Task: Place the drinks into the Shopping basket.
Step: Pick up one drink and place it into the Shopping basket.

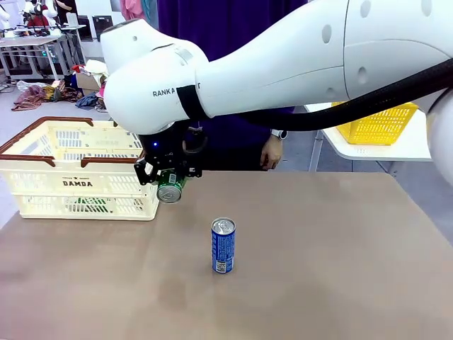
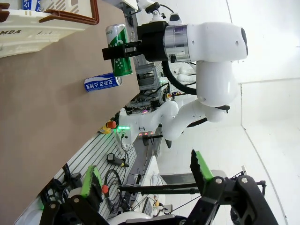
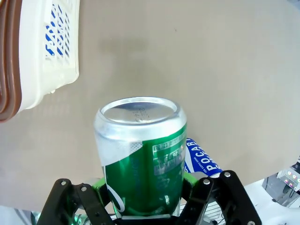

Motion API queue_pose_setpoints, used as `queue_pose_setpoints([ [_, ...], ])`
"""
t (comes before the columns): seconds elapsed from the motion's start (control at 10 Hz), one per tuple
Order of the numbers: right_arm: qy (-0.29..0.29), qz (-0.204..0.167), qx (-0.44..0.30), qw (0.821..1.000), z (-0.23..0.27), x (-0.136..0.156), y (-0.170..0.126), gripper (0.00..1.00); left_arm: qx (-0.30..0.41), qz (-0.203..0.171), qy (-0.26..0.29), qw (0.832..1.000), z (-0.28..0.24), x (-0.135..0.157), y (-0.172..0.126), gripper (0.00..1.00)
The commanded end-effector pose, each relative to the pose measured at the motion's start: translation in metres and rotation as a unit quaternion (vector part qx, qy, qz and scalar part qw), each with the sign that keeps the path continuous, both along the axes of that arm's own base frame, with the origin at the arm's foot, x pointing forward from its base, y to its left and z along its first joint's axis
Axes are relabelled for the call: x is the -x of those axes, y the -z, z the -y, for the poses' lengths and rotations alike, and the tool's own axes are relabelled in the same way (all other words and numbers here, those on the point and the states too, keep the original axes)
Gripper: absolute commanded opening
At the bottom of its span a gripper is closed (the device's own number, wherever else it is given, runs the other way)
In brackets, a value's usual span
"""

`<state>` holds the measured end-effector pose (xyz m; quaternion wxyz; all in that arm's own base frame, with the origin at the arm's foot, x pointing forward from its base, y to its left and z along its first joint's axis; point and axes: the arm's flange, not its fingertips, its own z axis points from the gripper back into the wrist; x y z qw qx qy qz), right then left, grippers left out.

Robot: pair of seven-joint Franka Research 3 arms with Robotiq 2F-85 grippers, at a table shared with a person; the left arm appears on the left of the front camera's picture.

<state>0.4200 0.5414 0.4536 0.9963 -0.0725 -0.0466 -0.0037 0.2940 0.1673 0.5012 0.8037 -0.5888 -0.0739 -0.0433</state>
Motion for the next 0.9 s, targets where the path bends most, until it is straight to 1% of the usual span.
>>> queue_pose_setpoints([
  [0.0, 0.000, 0.001, 0.000, 1.000, -0.001, 0.001, 0.000, 0.00, 0.001, 0.002, 0.001, 1.000, 0.000, 0.003, 0.000, 1.00],
  [0.1, 0.028, -0.005, 0.005, 1.000, 0.005, 0.006, 0.013, 0.00, 0.001, 0.002, 0.001, 1.000, 0.000, 0.003, 0.000, 1.00],
  [0.2, 0.022, -0.031, -0.003, 0.999, 0.013, 0.016, 0.030, 0.00, 0.001, 0.002, 0.001, 1.000, 0.000, 0.003, 0.000, 1.00],
  [0.3, 0.023, -0.041, -0.005, 0.999, 0.013, 0.023, 0.044, 0.00, 0.001, 0.002, 0.001, 1.000, 0.000, 0.003, 0.000, 1.00],
  [0.6, 0.035, -0.064, -0.041, 0.997, 0.025, 0.023, 0.079, 0.00, 0.001, 0.002, 0.001, 1.000, 0.000, 0.003, 0.000, 1.00],
  [0.8, 0.048, -0.068, -0.069, 0.994, 0.042, 0.021, 0.098, 0.00, 0.001, 0.002, 0.001, 1.000, 0.000, 0.003, 0.000, 1.00],
])
